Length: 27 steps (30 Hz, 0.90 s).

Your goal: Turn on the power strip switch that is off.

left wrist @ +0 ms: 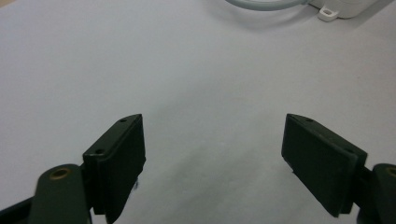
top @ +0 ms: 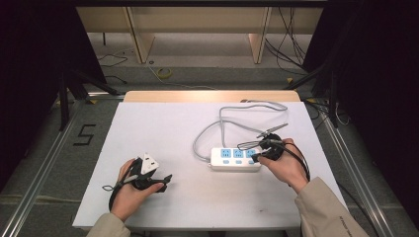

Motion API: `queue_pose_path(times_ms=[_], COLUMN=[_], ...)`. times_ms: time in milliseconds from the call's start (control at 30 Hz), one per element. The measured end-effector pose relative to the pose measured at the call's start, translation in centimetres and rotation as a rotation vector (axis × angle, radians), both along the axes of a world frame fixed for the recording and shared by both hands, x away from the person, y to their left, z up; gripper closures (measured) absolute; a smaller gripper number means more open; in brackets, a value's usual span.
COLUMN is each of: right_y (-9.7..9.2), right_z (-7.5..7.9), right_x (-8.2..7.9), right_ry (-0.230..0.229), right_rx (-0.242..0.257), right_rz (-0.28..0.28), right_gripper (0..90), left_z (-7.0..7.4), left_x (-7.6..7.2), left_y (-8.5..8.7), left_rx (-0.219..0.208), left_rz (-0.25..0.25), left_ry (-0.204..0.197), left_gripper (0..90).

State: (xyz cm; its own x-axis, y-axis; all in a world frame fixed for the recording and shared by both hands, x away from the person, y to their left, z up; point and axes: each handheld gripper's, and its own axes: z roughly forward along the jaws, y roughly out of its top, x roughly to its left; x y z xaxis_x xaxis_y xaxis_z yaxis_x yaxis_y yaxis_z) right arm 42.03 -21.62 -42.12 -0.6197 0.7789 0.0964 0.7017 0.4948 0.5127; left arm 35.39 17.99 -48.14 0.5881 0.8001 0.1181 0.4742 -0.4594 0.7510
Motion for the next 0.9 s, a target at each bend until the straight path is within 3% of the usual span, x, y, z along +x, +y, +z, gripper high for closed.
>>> queue_pose_path(times_ms=[900], right_y=[0.69], right_z=[-0.66], right_x=[0.80], right_ry=[0.016], right_rx=[-0.019], right_rz=[-0.001], right_gripper=[90.0], left_z=[0.02], left_x=[0.00], left_y=[0.04], left_rx=[-0.001], left_rz=[-0.003], left_ry=[-0.002], left_gripper=[21.4])
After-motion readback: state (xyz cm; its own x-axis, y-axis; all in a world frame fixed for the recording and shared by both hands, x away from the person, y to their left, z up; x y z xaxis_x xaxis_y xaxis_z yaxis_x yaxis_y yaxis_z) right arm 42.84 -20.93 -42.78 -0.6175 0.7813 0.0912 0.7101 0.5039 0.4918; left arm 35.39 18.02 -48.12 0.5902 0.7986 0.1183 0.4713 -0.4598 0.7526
